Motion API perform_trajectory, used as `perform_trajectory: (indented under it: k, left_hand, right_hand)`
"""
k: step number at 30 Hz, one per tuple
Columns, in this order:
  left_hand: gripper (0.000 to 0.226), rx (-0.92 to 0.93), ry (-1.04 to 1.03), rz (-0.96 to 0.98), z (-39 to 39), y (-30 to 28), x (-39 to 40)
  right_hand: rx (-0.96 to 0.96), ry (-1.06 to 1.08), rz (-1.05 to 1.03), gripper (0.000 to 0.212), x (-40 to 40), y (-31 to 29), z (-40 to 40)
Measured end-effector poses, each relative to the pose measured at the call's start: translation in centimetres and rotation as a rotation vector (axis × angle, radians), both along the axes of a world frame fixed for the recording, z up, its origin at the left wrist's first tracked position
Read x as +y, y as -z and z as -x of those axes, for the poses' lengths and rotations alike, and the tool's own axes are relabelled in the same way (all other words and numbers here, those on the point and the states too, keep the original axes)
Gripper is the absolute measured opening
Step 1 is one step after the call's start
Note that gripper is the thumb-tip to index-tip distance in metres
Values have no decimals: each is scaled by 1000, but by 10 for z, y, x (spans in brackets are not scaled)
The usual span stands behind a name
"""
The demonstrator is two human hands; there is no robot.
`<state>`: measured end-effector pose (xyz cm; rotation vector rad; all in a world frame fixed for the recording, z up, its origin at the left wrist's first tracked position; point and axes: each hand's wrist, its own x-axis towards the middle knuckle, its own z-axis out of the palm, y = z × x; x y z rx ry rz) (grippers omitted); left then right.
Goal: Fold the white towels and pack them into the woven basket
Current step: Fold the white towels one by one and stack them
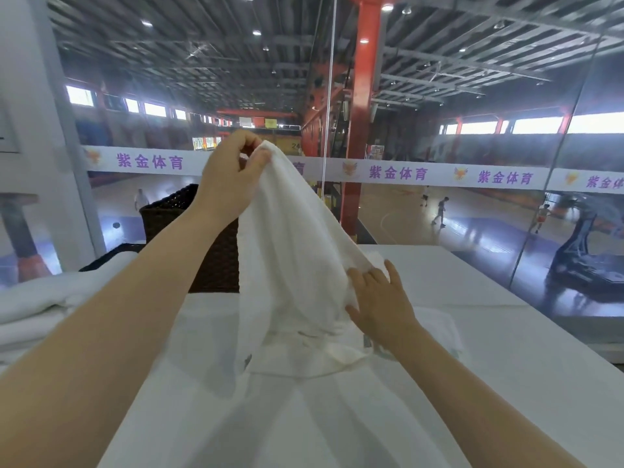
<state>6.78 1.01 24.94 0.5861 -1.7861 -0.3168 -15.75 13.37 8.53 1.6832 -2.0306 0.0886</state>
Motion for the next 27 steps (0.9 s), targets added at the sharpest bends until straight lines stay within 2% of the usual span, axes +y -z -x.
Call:
perform_trajectory:
  k: [4,6,8,12,17,23,27]
  left_hand:
    - [13,23,-44,-15,-15,-2,-7]
    - [15,36,-66,-56,-24,2,-14]
    - [16,79,-84,-119,-33,6,-21]
    - [16,163,-91,-193,-49,11,-28]
    - [16,202,-120,-205,-63,12,-30]
    - [19,233,-155,-187,-76,15,-31]
    - [17,277,-159,-188,-80,13,-28]
  right_hand:
    - [-82,-202,-104,68,6,-14,-4]
    - [-194,-265,-118,69,9,-24,-1]
    - [-306,-314,-99,63,8,-37,4]
    - [-295,-274,-56,36,4,-68,16]
    - [-465,-297,-3,16,3,-112,23]
    - [-386,-195,1,23,5,-155,32]
    - [-84,-195,59,31,7,-173,31]
